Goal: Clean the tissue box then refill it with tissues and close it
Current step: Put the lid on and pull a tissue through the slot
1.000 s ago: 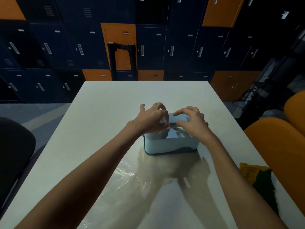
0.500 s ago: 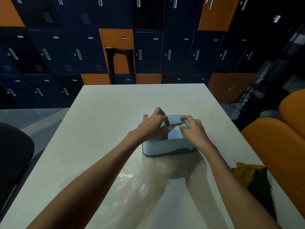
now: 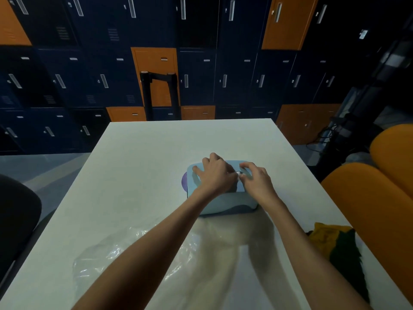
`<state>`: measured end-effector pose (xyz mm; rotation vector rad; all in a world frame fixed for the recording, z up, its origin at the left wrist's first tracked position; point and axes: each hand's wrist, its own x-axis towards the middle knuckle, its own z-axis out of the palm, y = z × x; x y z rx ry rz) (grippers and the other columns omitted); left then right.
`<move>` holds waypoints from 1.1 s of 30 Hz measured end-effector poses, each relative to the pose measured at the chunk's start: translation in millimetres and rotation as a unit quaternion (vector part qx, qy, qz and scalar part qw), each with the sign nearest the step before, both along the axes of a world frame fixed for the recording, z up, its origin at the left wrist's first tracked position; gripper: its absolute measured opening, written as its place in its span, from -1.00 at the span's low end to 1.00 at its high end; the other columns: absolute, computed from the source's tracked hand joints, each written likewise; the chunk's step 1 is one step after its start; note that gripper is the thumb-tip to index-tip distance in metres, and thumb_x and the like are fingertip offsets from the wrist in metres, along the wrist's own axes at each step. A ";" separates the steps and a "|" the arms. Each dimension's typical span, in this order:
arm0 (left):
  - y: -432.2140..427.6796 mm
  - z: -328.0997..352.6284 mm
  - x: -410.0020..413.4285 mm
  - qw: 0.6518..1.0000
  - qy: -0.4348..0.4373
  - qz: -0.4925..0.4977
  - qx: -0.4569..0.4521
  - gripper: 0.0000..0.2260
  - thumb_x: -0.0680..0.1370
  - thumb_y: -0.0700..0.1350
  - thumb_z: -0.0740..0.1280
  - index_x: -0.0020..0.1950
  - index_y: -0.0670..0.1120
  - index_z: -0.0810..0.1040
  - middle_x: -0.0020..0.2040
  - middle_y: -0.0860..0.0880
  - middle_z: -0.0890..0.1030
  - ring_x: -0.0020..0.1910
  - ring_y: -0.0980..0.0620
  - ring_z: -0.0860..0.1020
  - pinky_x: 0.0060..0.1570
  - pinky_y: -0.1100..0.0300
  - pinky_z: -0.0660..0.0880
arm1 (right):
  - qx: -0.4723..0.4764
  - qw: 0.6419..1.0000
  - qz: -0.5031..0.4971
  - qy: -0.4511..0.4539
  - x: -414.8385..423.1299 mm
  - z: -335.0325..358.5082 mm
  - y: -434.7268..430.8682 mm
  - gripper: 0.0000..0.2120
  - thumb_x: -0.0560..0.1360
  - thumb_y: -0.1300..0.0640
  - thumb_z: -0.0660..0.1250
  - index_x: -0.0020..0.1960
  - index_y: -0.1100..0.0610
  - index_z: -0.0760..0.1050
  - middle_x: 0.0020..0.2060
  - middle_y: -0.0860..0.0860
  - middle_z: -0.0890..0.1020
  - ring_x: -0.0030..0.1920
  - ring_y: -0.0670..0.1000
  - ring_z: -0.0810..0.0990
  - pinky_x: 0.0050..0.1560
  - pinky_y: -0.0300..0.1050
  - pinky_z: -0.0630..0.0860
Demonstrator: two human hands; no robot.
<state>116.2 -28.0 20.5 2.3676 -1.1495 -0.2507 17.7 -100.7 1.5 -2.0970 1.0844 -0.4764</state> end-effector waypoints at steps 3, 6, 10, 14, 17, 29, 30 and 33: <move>16.4 -7.2 7.6 0.991 -0.033 -0.083 -0.097 -0.78 0.54 0.11 0.35 0.01 0.03 0.71 0.10 0.01 0.39 0.18 0.02 0.32 0.28 -0.11 0.21 | 0.002 1.000 -0.004 -0.006 0.1 -2.5 -1.2 -0.67 0.61 0.12 0.23 0.36 0.03 0.39 0.31 0.14 0.37 0.26 0.15 0.44 0.16 -0.08 0.45; 29.9 -16.6 15.3 0.973 -0.060 -0.150 -0.162 -0.80 0.51 0.09 0.38 0.02 0.03 0.72 0.10 0.01 0.41 0.14 0.07 0.37 0.19 0.00 0.23 | 0.005 1.000 0.002 -0.003 -0.5 -5.1 -2.4 -0.68 0.62 0.15 0.18 0.36 0.00 0.38 0.28 0.15 0.37 0.24 0.15 0.43 0.13 -0.07 0.46; 34.7 -5.6 17.6 0.982 -0.012 -0.153 -0.114 -0.71 0.55 0.16 0.29 0.00 0.02 0.71 -0.08 0.13 0.46 -0.05 0.16 0.42 0.12 0.06 0.24 | 0.016 1.000 0.014 0.019 -1.8 -6.0 -4.9 -0.64 0.64 0.14 0.13 0.42 -0.06 0.29 0.27 0.15 0.38 0.24 0.15 0.42 0.11 -0.03 0.47; 14.2 12.9 12.3 0.998 -0.009 -0.066 0.008 -0.54 0.55 0.32 0.15 -0.18 0.02 0.65 -0.30 0.09 0.56 -0.13 0.10 0.45 0.19 -0.09 0.25 | 0.022 1.000 0.007 0.019 -1.9 -5.8 -5.0 -0.62 0.65 0.16 0.12 0.44 -0.03 0.27 0.31 0.16 0.36 0.28 0.16 0.41 0.19 0.01 0.45; -2.4 13.8 5.4 0.999 0.018 -0.031 -0.007 -0.69 0.54 0.19 0.29 0.00 -0.01 0.65 -0.06 0.00 0.66 -0.09 0.10 0.47 0.24 -0.10 0.24 | 0.016 1.000 0.005 0.018 -1.3 -5.6 -2.8 -0.62 0.65 0.17 0.12 0.44 0.00 0.28 0.31 0.17 0.38 0.28 0.17 0.42 0.20 0.01 0.46; -4.8 13.5 5.4 0.995 -0.086 -0.050 -0.019 -0.80 0.49 0.09 0.42 -0.07 -0.04 0.62 -0.13 -0.01 0.65 -0.12 0.03 0.52 0.06 0.00 0.23 | 0.010 1.000 0.003 0.013 -1.7 -3.8 -1.1 -0.62 0.63 0.14 0.18 0.44 0.01 0.29 0.31 0.16 0.40 0.28 0.15 0.43 0.15 -0.05 0.47; -3.8 13.5 7.6 0.995 -0.084 -0.062 -0.002 -0.82 0.50 0.08 0.42 -0.06 -0.02 0.62 -0.11 0.00 0.65 -0.09 0.01 0.53 0.07 -0.01 0.24 | 0.002 1.000 0.011 0.014 -2.0 -3.0 -0.3 -0.63 0.63 0.14 0.19 0.42 -0.03 0.31 0.31 0.16 0.39 0.26 0.15 0.43 0.14 -0.05 0.47; 1.1 14.7 12.6 0.991 -0.093 -0.087 0.040 -0.86 0.52 0.09 0.39 -0.03 0.06 0.62 -0.09 0.03 0.64 -0.09 0.03 0.51 0.13 -0.08 0.26 | -0.042 0.999 0.033 0.010 -2.6 -3.8 0.4 -0.75 0.61 0.15 0.23 0.18 -0.17 0.45 0.39 0.09 0.29 0.33 0.16 0.33 0.20 0.09 0.46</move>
